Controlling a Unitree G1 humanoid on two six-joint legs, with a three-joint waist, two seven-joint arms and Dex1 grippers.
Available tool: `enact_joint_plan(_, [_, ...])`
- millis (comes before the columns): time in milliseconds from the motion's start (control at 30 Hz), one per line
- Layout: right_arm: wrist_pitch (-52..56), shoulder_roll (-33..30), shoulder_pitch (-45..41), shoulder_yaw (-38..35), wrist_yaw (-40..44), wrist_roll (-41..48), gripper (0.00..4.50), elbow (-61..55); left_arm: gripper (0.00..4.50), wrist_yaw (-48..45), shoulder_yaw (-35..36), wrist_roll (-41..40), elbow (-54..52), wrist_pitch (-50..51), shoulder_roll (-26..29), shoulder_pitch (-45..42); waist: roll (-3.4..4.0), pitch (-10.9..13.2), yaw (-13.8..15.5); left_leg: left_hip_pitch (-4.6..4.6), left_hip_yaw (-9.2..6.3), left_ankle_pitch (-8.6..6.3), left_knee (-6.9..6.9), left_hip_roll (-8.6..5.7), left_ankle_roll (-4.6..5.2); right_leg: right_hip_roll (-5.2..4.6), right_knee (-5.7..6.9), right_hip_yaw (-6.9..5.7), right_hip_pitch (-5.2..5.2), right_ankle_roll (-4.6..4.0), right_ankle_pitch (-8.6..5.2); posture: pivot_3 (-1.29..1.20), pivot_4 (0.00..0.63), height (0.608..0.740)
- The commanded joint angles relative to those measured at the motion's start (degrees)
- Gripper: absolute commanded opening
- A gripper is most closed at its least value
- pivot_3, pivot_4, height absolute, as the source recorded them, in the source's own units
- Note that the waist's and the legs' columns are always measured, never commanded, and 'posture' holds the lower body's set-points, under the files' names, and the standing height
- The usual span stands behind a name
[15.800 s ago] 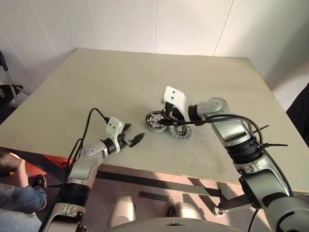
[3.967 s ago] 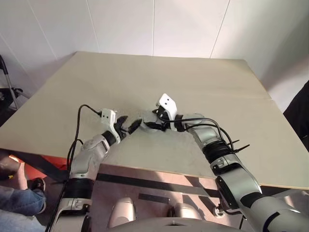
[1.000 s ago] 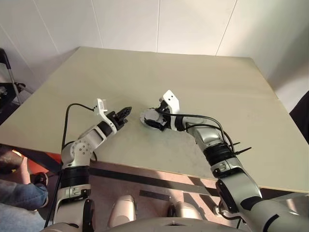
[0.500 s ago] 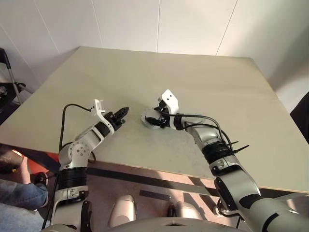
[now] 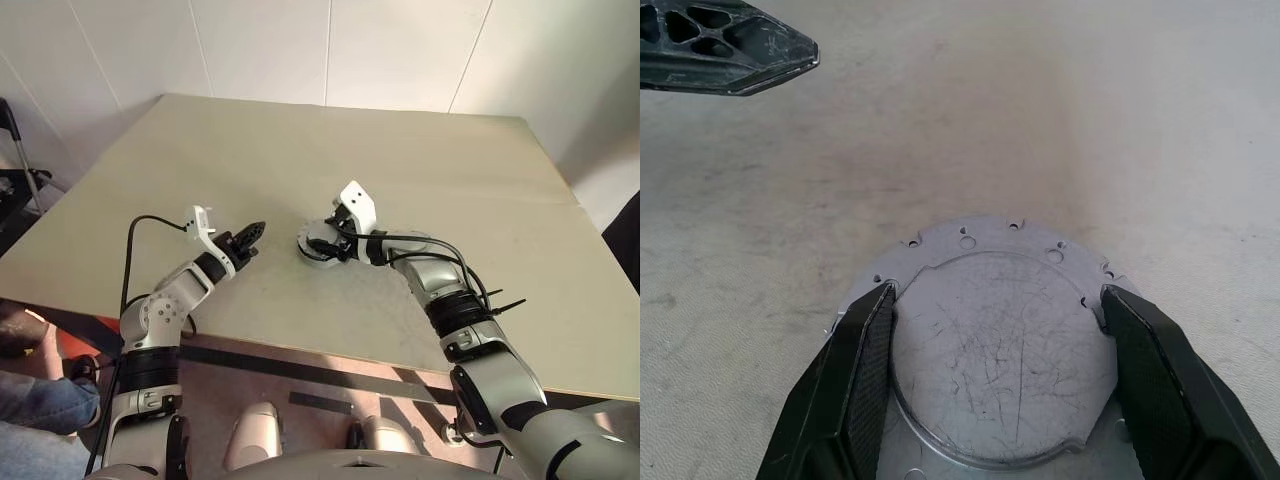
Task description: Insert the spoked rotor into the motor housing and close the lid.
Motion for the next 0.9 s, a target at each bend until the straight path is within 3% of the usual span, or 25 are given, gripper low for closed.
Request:
enact_joint_plan(33, [-0.33,-0.18,-0.49,-0.97,0.66,0.83,3.14,-3.41,0.0,-0.28,0.22,0.0,-1.06,-1.04,0.42,-0.28,0.0,0.0,0.0,0.0,0.0,-0.01,0.0,0.0,0.01,0.0,0.0,0.0,0.0,0.0,0.0,0.0,0.0,0.74])
enact_joint_plan(900, [-0.06,-1.43,0.34,1.15,1.21,-2.62,3.14,1.0,0.0,0.19,0.11,0.2,-1.58,-0.52,-0.15,-0.11,-0.01,0.0,0.12,0.16,0.0,-0.01,0.02,0.0,0.01,0.0,0.01,0.0,0.18,0.0,0.0,0.0,0.0,0.74])
